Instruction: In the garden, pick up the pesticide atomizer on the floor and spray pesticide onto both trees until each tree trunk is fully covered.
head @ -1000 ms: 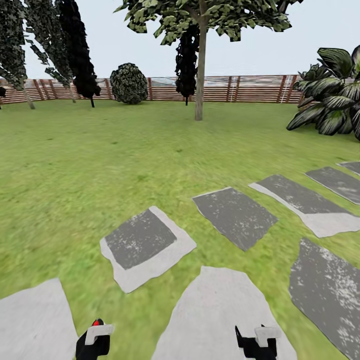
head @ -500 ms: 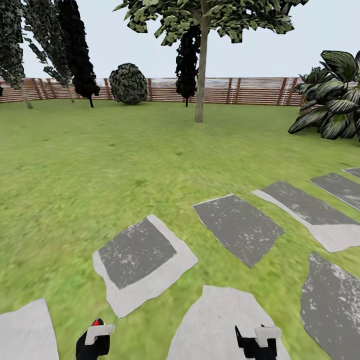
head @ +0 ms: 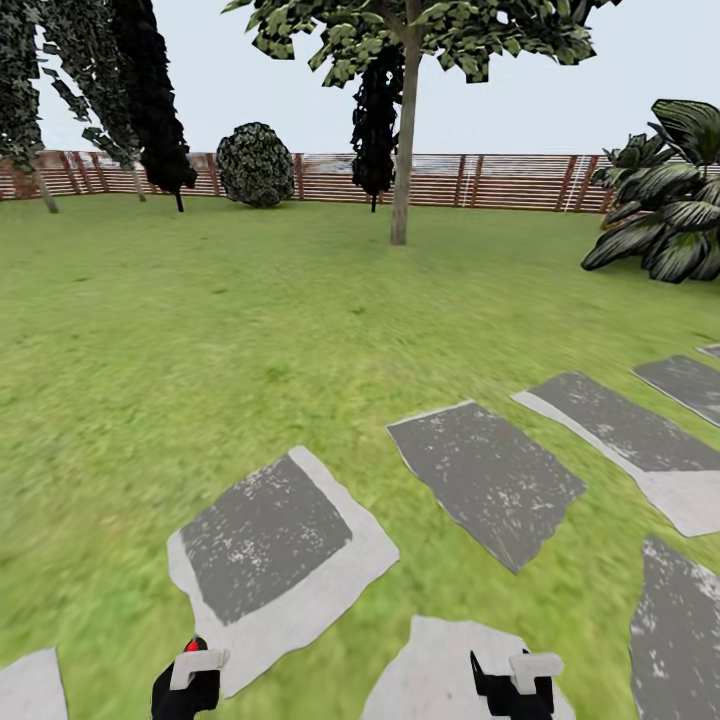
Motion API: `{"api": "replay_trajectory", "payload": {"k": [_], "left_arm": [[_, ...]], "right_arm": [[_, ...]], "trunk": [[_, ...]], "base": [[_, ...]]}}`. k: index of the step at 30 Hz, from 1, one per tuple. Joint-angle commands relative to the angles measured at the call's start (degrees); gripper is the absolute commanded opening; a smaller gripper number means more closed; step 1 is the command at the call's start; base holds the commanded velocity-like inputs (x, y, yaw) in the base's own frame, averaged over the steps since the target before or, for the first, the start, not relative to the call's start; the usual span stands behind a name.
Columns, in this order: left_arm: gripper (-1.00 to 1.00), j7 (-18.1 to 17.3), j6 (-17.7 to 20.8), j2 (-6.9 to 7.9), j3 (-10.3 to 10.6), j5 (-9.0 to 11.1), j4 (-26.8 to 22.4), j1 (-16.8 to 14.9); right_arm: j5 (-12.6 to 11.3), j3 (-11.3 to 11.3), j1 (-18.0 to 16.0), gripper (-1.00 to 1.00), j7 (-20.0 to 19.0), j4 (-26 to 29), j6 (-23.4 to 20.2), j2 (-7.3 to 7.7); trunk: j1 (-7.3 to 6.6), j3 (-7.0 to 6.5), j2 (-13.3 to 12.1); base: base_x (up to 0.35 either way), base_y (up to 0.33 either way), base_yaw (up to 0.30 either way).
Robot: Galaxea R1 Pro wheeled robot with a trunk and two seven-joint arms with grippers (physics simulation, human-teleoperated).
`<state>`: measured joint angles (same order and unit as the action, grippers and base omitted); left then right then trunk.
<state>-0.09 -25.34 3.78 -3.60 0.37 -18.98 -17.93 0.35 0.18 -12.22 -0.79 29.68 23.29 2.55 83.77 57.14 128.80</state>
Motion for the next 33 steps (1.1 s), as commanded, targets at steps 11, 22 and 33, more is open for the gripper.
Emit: {"api": "replay_trajectory", "payload": {"k": [11, 22, 33], "left_arm": [[-1.00, 0.0, -0.1, 0.00, 0.0, 0.0, 0.0, 0.0], [-1.00, 0.0, -0.1, 0.00, 0.0, 0.0, 0.0, 0.0], [-1.00, 0.0, 0.0, 0.00, 0.0, 0.0, 0.0, 0.0]], "right_arm": [[0.0, 0.0, 0.0, 1.00, 0.0, -0.1, 0.0, 0.08], [2.5, 0.0, 0.0, 1.00, 0.1, -0.1, 0.0, 0.09], [2.5, -0.1, 0.0, 1.00, 0.2, -0.1, 0.0, 0.09]], "trunk": [[0.00, 0.00, 0.0], [0.00, 0.00, 0.0], [0.00, 0.00, 0.0]], "base": [[0.339, 0.000, 0.000], [0.339, 0.000, 0.000], [0.339, 0.000, 0.000]]}}
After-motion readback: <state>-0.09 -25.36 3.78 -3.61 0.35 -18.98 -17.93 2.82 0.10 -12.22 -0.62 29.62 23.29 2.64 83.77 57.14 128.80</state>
